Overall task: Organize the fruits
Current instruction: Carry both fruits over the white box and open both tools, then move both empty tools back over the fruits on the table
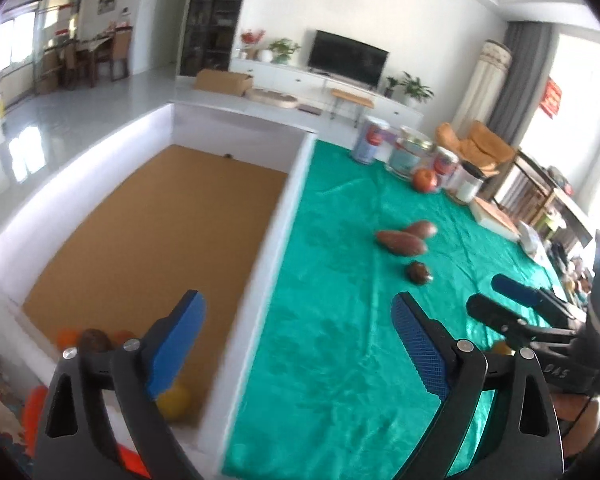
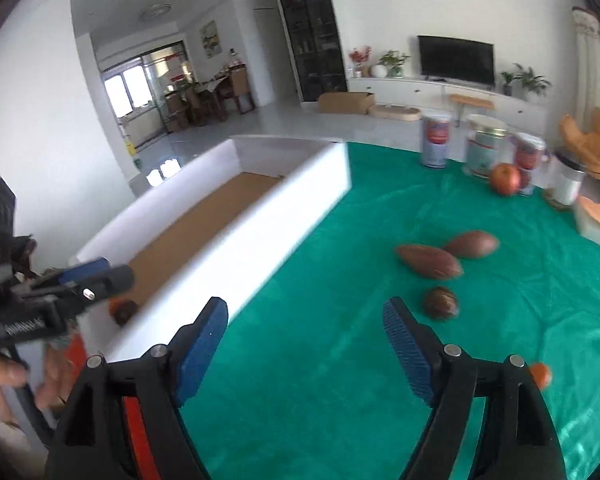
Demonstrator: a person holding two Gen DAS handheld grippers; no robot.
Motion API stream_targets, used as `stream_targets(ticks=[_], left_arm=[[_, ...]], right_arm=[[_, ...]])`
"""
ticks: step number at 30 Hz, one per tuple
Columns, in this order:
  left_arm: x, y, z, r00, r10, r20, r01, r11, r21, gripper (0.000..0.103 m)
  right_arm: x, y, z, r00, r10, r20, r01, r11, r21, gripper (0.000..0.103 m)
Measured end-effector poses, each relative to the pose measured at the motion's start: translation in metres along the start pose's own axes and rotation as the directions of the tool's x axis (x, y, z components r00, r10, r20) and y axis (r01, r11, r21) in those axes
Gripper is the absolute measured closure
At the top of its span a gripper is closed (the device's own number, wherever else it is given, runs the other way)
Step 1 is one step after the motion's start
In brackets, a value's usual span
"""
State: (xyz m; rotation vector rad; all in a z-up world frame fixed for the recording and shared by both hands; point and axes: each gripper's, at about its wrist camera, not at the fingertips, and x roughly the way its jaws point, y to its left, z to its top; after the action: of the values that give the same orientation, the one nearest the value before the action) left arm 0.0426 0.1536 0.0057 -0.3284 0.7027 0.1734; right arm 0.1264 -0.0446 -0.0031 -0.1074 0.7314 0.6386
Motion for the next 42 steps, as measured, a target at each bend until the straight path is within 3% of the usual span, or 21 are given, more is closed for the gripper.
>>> stream_targets(ticks=[3,6,9,11,15,21,29,36,42], left_arm=[[0.023,-0.042,-0.022,0.994,-0.086,-0.068,0.091,0.993,0.072,0.007],[0.052,-0.080,-0.044,0.982,-0.138,-0.132,0.158,0.976,0.149,0.007],[0.082,-0.106,-0.060,0.974,-0.150,-0.172,0.187,0.955,0.229,0.007],[0.094,-0.116,-0.068,0.976,-0.133,-0.173,0.177,0.947,0.270,0.007],[0.115,-0.119,-0.070,0.988,-0.087,-0.129,0.122,0.948,0.294,0.007],[0.130,-0.105,-0.072,0.988,-0.067,-0.139,0.095,0.973,0.209,0.007],[0.134,-0.121,-0.081,0.988,-0.044,-0.150,0.090,0.945,0.314,0.007],[0.140,-0.122,-0.082,0.981,-0.042,-0.191,0.103,0.942,0.319,0.007],[0.142,-0.123,-0.083,0.978,-0.035,-0.204,0.102,0.938,0.330,0.007]], right_arm=[[-0.030,-0.064,-0.053,0.982,-0.188,0.027,0.186,0.979,0.080,0.023],[-0.055,-0.125,-0.098,0.925,-0.380,0.008,0.371,0.908,0.193,0.023],[-0.074,-0.172,-0.132,0.874,-0.485,-0.025,0.467,0.826,0.317,0.023],[-0.080,-0.193,-0.147,0.852,-0.521,-0.058,0.504,0.784,0.362,0.023],[-0.076,-0.218,-0.160,0.846,-0.517,-0.133,0.523,0.752,0.402,0.023],[-0.067,-0.220,-0.161,0.839,-0.520,-0.157,0.535,0.739,0.410,0.023],[-0.065,-0.229,-0.166,0.845,-0.507,-0.171,0.523,0.715,0.465,0.023],[-0.058,-0.217,-0.162,0.819,-0.543,-0.185,0.567,0.718,0.403,0.023],[-0.060,-0.219,-0.164,0.823,-0.538,-0.181,0.558,0.710,0.429,0.023]])
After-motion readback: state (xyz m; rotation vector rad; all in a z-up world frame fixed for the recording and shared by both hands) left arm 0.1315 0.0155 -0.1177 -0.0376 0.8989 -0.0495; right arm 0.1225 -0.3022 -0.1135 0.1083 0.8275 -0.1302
